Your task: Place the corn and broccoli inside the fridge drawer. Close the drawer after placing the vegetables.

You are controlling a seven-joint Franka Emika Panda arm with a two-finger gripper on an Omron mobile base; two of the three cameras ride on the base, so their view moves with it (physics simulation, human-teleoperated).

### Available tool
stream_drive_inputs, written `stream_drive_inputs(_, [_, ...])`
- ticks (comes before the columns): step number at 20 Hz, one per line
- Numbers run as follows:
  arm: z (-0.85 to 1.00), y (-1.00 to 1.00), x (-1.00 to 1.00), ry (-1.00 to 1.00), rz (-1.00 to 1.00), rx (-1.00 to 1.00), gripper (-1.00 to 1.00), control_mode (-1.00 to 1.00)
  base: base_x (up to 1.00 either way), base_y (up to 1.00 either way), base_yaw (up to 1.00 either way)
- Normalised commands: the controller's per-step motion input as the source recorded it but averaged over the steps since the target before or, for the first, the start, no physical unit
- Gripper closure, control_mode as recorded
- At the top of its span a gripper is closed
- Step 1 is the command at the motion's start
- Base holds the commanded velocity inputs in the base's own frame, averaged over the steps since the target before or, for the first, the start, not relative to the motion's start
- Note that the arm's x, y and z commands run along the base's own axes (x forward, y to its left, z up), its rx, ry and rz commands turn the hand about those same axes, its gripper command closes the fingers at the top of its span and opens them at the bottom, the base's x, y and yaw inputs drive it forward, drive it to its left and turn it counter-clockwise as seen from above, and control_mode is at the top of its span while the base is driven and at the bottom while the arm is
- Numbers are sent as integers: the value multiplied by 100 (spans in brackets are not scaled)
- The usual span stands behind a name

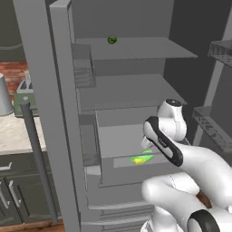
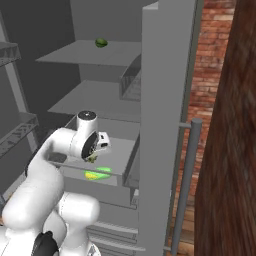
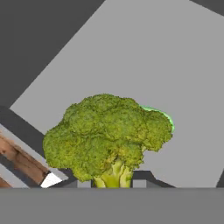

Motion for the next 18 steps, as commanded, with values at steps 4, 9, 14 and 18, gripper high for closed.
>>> stream_drive_inputs(4, [-23, 8, 58, 32, 24, -8, 100, -100, 0, 0, 0])
stream_drive_inputs(9, [-56, 1, 42, 26, 24, -5, 100, -100, 0, 0, 0])
stream_drive_inputs(14, [-46, 0, 6, 14, 19, 0, 100, -100, 0, 0, 0])
stream_drive_inputs(18, [-35, -2, -6, 2, 14, 0, 100, -100, 0, 0, 0])
